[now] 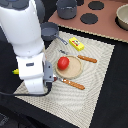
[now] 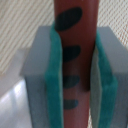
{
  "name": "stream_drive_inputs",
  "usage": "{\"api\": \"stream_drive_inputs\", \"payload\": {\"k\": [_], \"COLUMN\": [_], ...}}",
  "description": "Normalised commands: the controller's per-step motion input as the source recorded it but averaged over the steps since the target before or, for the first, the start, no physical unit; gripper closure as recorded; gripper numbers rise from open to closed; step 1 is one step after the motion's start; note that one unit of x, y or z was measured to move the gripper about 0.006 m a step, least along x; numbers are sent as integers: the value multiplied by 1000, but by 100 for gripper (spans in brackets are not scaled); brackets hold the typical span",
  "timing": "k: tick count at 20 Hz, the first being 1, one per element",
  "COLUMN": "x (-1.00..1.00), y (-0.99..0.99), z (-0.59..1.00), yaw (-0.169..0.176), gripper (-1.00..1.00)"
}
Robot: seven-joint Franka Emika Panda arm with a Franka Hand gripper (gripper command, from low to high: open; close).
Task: Interact with the objects in diverse but meaningful ways.
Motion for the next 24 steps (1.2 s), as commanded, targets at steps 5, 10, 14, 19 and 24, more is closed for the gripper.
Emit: {"api": "stream_drive_inputs", "payload": {"k": [5,10,14,19,24], "x": [403,405,318,155,-375], "y": [3,0,7,58,26], "z": [196,833,1000,934,358], "yaw": [-26,-52,-26,-14,-6], "gripper": [-100,-100,-100,-100,-100]}}
